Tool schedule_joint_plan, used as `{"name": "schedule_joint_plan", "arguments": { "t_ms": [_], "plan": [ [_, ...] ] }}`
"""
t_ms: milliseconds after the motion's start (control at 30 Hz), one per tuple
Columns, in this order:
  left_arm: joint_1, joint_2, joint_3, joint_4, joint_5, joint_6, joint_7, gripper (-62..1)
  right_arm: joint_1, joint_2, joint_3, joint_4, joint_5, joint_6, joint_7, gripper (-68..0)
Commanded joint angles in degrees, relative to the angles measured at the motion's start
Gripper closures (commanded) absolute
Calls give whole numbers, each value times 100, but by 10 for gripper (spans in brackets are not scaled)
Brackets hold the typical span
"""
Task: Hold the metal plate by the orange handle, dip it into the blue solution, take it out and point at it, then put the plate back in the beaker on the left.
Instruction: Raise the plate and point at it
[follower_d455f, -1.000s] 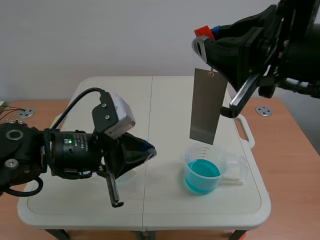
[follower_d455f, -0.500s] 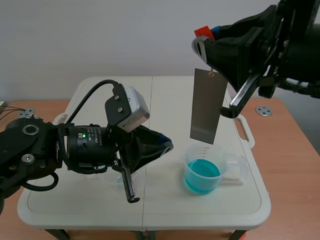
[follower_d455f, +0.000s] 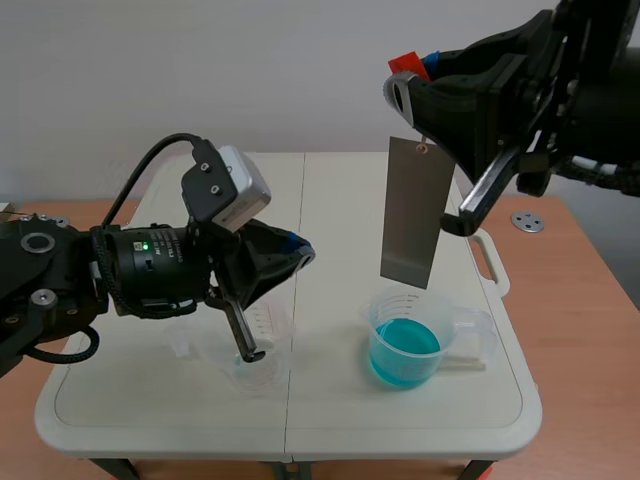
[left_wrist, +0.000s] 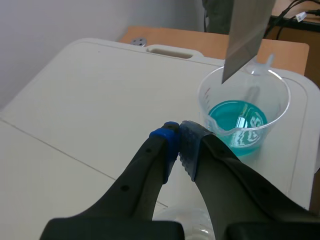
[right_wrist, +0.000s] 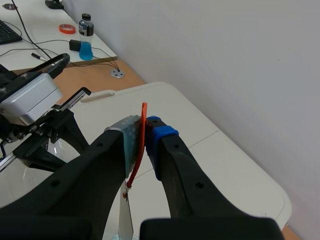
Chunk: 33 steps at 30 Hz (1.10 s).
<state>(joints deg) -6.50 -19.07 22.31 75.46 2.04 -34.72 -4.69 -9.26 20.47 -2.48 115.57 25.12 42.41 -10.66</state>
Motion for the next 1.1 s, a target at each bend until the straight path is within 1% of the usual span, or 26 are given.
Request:
{"name": "schedule_joint_plan", "arguments": {
  "t_ms": [0, 400, 467, 533, 633, 667, 767, 833, 933, 1067],
  "plan": [
    [-31, 46, 11, 26, -4, -15, -39, -21, 68, 15, 66, 116, 105, 31, 46, -13],
    [-15, 44, 17, 26, -4, -15, 162, -21, 68, 15, 66, 116, 105, 31, 46, -13],
    [-17, 44, 13, 26, -11, 11, 101, -21, 68, 15, 66, 116, 105, 31, 44, -13],
    [-17, 46, -50, 26, -11, 120, -74, -21, 68, 15, 66, 116, 105, 31, 46, -13],
    [-15, 46, -374, 26, -11, 125, -262, -21, 68, 15, 66, 116, 105, 31, 46, -13],
    [2, 46, -535, 26, -11, 181, -297, -21, 68, 15, 66, 116, 105, 31, 46, -13],
    [118, 24, -1126, 35, -7, 494, -334, -21, 68, 15, 66, 116, 105, 31, 46, -13],
    [260, -66, -1537, 42, -7, 682, -352, -21, 68, 15, 66, 116, 105, 31, 44, -13],
    [610, -334, -2103, 92, -7, 1049, -459, -21, 68, 15, 66, 116, 103, 31, 44, -13],
    [1338, -833, -2806, 107, -9, 1685, -691, -21, 68, 15, 66, 116, 103, 31, 44, -13]
  ]
}}
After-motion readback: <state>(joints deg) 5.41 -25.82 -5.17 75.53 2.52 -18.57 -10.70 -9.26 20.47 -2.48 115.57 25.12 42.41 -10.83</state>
